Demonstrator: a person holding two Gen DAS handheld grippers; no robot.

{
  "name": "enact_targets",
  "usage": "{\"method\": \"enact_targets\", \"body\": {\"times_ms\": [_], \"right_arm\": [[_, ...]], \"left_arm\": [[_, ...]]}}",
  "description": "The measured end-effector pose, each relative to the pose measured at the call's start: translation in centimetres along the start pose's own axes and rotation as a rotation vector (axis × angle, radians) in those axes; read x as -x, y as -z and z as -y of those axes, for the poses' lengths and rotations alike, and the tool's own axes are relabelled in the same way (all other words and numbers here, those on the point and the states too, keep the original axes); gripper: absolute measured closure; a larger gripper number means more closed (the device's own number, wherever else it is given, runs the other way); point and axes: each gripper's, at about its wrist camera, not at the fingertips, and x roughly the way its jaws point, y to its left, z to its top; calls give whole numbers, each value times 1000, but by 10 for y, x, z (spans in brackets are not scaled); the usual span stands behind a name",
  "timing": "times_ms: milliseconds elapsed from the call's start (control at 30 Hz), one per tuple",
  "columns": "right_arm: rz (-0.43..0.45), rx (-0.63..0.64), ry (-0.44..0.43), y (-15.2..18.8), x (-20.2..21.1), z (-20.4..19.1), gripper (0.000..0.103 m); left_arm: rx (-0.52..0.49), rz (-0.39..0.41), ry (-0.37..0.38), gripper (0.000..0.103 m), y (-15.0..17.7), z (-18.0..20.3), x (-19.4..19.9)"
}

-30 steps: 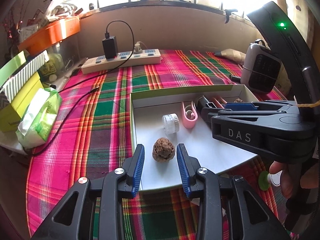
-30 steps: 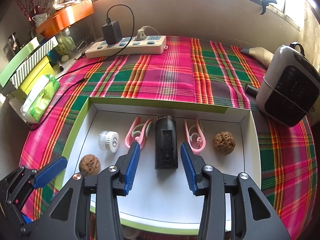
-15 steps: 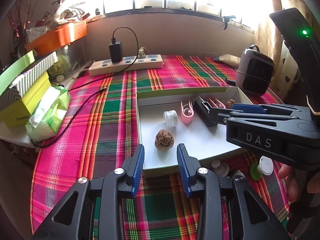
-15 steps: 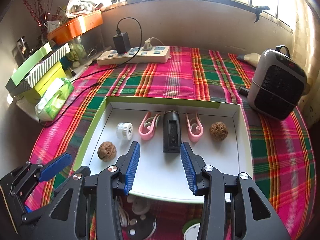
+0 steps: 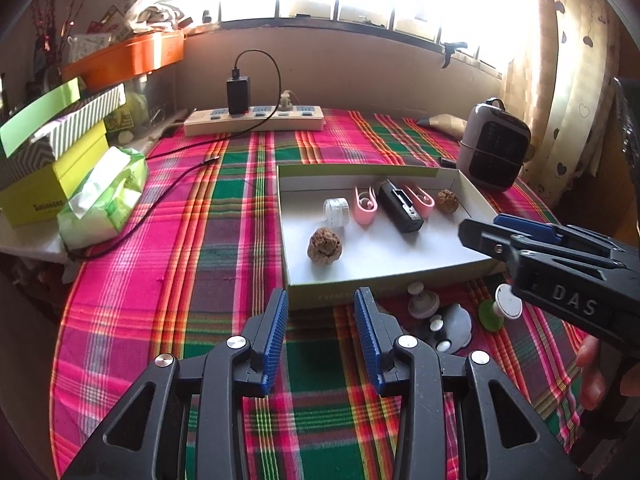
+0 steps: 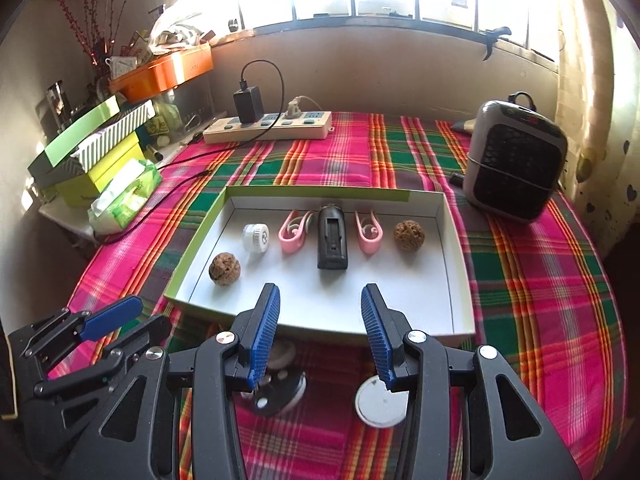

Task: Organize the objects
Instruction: 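Withdraw both open tools from the box toward the remaining objects, then grasp the green tape roll with the right tool while the left tool grasps the black round disc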

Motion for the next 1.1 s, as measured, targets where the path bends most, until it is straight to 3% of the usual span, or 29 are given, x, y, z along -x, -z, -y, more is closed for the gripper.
{"method": "enact_targets", "body": {"times_ms": [600, 900, 1100], "right_arm": [[35, -61, 76, 56, 34, 43, 53], [-16, -74, 47, 77, 23, 55, 53], [-58, -41, 5, 80, 8, 51, 46]], "left_arm": [[-45, -50, 100, 65, 25, 18, -2], [-79, -70, 162, 63, 31, 34, -7], [-108, -72, 192, 61, 29, 43, -9]]}}
